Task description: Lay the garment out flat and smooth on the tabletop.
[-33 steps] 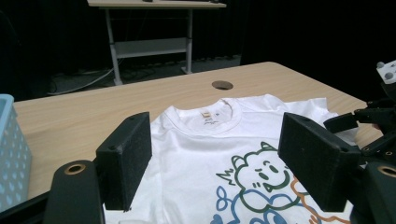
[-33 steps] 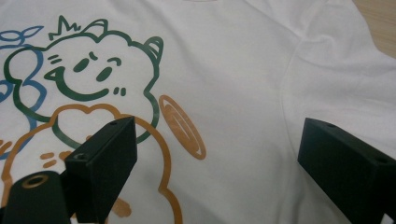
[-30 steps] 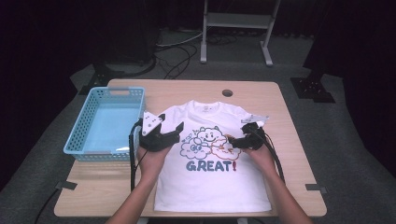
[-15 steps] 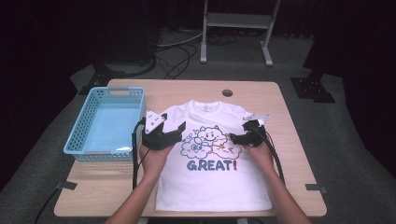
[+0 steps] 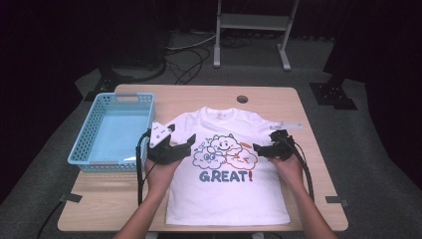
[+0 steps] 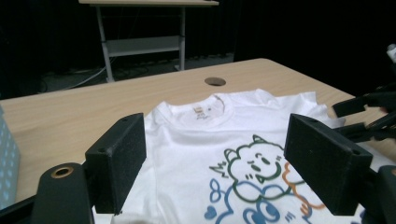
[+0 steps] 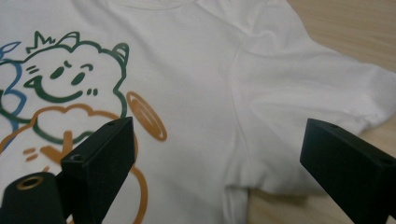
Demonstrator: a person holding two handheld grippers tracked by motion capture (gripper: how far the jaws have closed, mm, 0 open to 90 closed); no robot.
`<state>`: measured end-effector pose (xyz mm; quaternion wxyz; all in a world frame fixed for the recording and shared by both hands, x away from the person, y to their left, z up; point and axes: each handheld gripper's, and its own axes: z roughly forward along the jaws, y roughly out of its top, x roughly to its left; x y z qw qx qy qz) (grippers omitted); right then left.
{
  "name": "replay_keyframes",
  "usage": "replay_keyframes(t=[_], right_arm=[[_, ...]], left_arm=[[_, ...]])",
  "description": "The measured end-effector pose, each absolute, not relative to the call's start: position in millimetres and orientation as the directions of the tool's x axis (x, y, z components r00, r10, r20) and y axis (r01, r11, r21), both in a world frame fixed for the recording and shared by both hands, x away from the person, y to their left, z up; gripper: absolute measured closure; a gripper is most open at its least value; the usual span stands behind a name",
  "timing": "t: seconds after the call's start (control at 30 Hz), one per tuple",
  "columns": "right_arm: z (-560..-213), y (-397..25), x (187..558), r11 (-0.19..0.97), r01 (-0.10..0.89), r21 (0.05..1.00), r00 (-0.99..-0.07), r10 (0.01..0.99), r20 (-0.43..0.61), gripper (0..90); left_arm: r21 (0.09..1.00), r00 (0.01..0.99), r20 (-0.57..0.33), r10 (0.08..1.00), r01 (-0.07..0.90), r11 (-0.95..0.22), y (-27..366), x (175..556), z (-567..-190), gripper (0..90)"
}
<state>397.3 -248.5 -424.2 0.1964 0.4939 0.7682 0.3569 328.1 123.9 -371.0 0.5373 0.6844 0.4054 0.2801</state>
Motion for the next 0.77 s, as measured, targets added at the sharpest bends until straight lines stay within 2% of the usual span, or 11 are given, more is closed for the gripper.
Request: replay_keyframes(t=[0.3, 0.77], right_arm=[[-421, -285, 344, 0.281, 0.593, 0.754, -0.44, 0.898, 0.011, 9.7], [-432, -337, 270, 0.207, 0.571, 0.794, -0.402, 0.914, 0.051, 7.9]], left_arm=[[0.955, 0.509, -0.041, 0.86, 0.272, -0.115, 145, 297, -388, 19.4], [0.955, 0.477, -0.002, 0.879, 0.263, -0.14, 184, 237, -403, 17.8]])
